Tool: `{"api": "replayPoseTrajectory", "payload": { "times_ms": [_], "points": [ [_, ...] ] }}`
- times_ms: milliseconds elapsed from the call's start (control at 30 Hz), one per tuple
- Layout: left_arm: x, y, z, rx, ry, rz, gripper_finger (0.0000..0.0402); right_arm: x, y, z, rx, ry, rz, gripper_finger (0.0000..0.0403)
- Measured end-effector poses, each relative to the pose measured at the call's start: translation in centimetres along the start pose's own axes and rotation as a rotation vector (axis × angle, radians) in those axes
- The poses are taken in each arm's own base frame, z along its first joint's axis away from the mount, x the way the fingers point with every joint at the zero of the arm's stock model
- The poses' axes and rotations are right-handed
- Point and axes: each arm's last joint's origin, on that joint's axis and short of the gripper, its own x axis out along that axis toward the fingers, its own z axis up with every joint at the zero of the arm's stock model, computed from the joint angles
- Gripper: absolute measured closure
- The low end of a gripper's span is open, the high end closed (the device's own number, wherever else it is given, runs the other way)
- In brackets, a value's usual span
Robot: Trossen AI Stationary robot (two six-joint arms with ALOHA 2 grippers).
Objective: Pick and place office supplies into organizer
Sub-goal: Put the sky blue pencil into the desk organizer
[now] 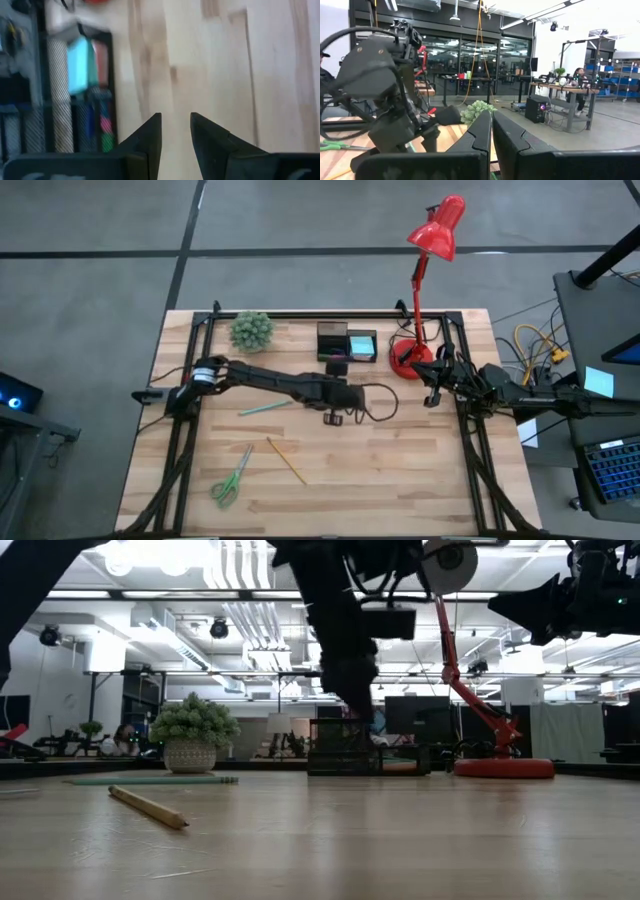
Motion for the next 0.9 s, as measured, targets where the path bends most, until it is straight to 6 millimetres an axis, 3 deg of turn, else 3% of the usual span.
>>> {"api": "replayPoseTrajectory", "payload": {
  "times_ms": [333, 733, 900],
  "points": [
    [-1.4, -0.5, -1.9, -0.126, 0.163, -0.164, 0.0314, 0.0, 0.0, 0.0, 0.006, 0.000, 0.000, 0.0394],
    [-1.5, -0.8, -3.3, -0.093, 0.242, -0.192, 0.0314, 0.0, 0.0, 0.0, 0.009, -0.004, 0.000, 0.0394],
    [-2.0, -0.3, -4.8, -0.110, 0.254, -0.195, 0.0314, 0.0, 0.0, 0.0, 0.009, -0.003, 0.000, 0.0394]
  ]
}}
